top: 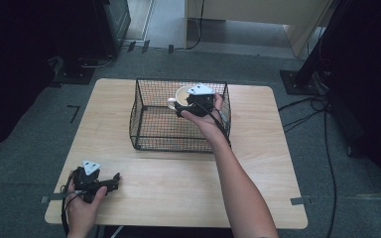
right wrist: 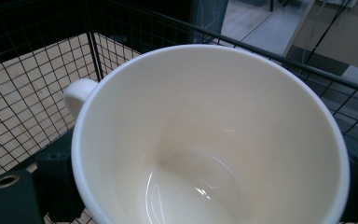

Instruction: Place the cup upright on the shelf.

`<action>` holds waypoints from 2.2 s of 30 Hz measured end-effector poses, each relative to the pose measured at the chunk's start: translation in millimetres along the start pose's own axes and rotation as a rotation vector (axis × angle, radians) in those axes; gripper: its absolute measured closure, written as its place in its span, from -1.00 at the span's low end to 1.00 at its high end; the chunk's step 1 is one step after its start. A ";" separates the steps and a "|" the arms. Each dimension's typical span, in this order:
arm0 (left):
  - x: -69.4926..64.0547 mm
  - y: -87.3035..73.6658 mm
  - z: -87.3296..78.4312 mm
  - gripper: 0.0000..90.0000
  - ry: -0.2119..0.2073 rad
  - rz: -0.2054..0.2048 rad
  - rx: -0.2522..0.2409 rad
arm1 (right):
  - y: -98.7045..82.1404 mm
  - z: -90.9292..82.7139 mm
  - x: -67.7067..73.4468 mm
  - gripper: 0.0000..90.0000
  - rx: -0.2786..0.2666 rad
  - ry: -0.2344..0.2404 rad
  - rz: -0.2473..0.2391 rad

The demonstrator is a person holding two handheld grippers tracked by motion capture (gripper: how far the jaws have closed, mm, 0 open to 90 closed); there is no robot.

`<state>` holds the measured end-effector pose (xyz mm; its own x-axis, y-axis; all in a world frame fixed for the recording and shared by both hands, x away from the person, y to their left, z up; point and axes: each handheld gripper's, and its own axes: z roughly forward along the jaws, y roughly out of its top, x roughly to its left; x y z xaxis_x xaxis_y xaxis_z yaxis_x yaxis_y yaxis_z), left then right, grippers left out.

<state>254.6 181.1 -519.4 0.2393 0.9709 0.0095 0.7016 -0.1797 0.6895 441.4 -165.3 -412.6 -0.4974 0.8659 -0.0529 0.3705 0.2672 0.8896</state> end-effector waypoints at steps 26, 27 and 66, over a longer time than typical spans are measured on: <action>0.0 0.0 -0.1 -0.97 0.000 0.001 0.001 | -24.2 35.5 -12.0 -0.79 0.137 0.030 0.042; 0.0 0.0 -0.1 -0.97 0.000 0.001 0.001 | -25.0 36.3 -12.1 -0.79 0.148 0.027 0.045; 0.0 0.0 0.0 -0.97 0.000 0.000 0.000 | -25.2 30.5 -18.9 -1.00 0.217 0.036 0.092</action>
<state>254.6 181.1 -519.5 0.2392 0.9709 0.0096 0.7013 -0.1797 0.6898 465.3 -175.6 -447.9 -0.4795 0.8765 0.0435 0.5740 0.2757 0.7710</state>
